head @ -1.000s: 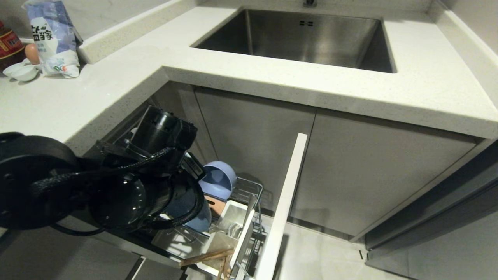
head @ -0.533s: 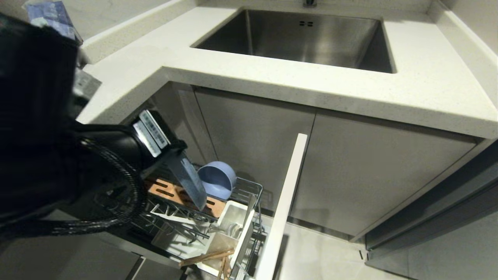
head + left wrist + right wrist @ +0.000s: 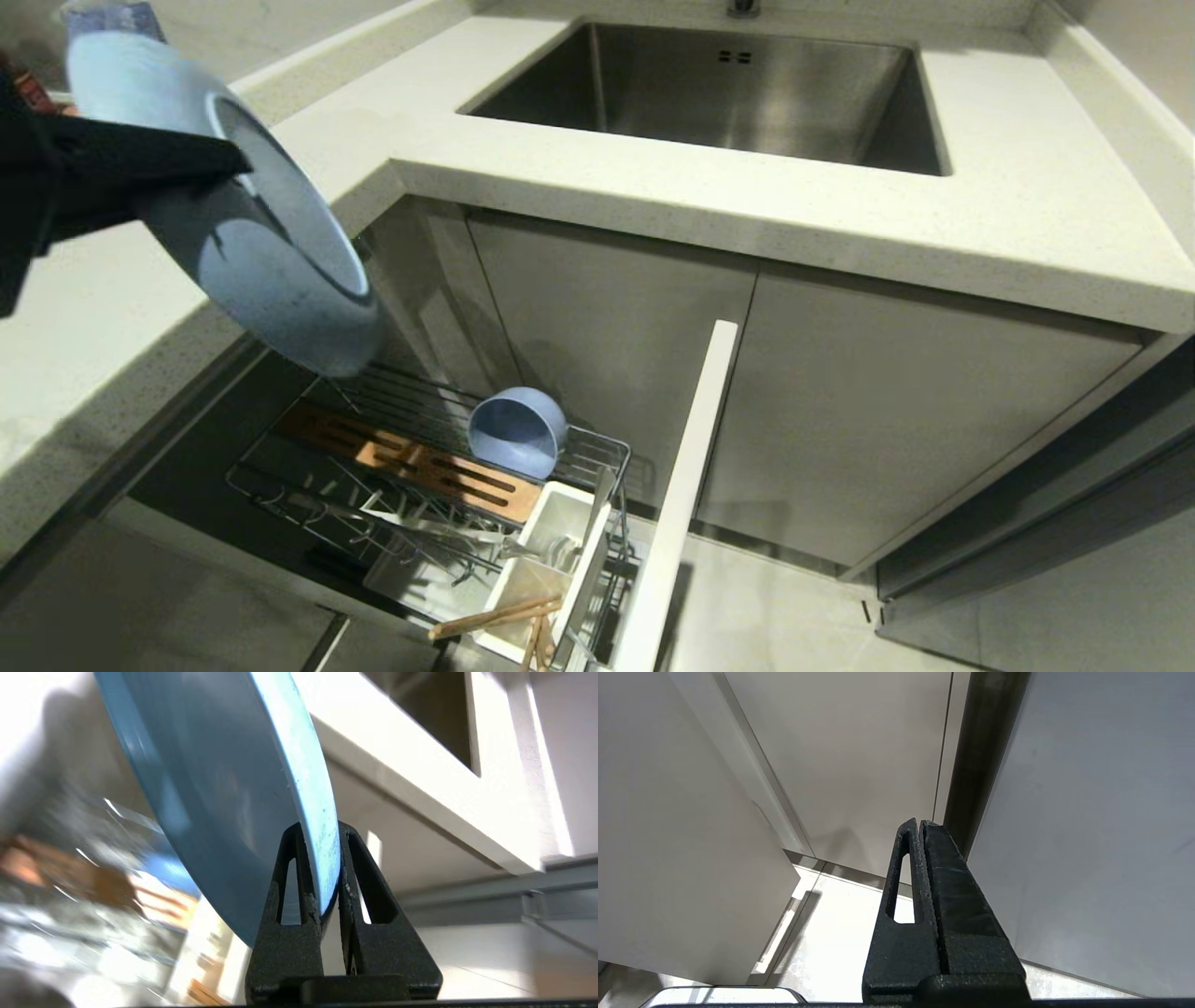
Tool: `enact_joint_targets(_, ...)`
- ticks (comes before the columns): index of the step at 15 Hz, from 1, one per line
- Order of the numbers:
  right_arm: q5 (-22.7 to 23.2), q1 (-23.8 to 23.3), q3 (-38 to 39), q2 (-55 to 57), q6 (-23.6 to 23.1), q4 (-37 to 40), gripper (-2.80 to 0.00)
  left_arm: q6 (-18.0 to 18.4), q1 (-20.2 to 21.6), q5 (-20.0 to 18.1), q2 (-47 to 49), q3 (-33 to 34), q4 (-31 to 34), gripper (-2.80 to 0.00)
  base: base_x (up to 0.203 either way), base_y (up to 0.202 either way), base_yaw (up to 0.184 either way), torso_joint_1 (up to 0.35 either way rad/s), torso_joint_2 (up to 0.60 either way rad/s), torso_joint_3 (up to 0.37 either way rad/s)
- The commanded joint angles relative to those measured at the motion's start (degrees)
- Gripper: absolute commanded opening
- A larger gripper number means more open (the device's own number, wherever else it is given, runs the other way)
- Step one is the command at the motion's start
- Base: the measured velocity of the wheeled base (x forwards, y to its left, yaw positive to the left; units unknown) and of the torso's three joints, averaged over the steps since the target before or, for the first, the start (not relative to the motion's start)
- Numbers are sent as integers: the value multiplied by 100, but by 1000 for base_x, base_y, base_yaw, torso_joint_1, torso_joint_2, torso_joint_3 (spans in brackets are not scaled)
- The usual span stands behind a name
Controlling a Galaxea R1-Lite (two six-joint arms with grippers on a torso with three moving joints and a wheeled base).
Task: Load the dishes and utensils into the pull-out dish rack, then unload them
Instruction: Take the plate out of the cupboard
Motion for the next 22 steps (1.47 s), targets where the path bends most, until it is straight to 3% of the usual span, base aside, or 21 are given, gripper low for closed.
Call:
enact_joint_targets(1, 1, 2, 132, -4, 2, -4, -280, 709, 464, 13, -324, -116, 2, -280, 0, 0, 0, 0, 0, 0)
enact_joint_targets(3, 1, 2, 132, -4, 2, -4, -280, 1357, 995, -44, -455, -148, 14, -280, 0, 0, 0, 0, 0, 0)
enact_joint_targets(6, 1, 2, 132, -4, 2, -4, -280, 2612, 2347, -320, -647, -202, 33, -280, 0, 0, 0, 0, 0, 0)
enact_joint_targets(10, 1, 2, 132, -4, 2, -4, -280, 3666, 3937, -466, -865, -198, 141, -280, 0, 0, 0, 0, 0, 0)
enact_joint_targets(13, 1, 2, 132, -4, 2, -4, -280, 5127, 4832, -436, -855, -269, 692, -280, 0, 0, 0, 0, 0, 0)
enact_joint_targets(15, 1, 2, 132, -4, 2, -4, -280, 5467, 5143, -248, -676, -342, 1491, -280, 0, 0, 0, 0, 0, 0)
enact_joint_targets(17, 1, 2, 132, -4, 2, -4, -280, 5545, 5213, 45, -423, -477, 2027, -280, 0, 0, 0, 0, 0, 0)
enact_joint_targets(19, 1, 2, 132, -4, 2, -4, -280, 5560, 5211, 696, -126, -710, 2365, -280, 0, 0, 0, 0, 0, 0)
enact_joint_targets(22, 1, 2, 132, -4, 2, -4, -280, 5701, 5208, 1168, 121, -766, 2623, -280, 0, 0, 0, 0, 0, 0)
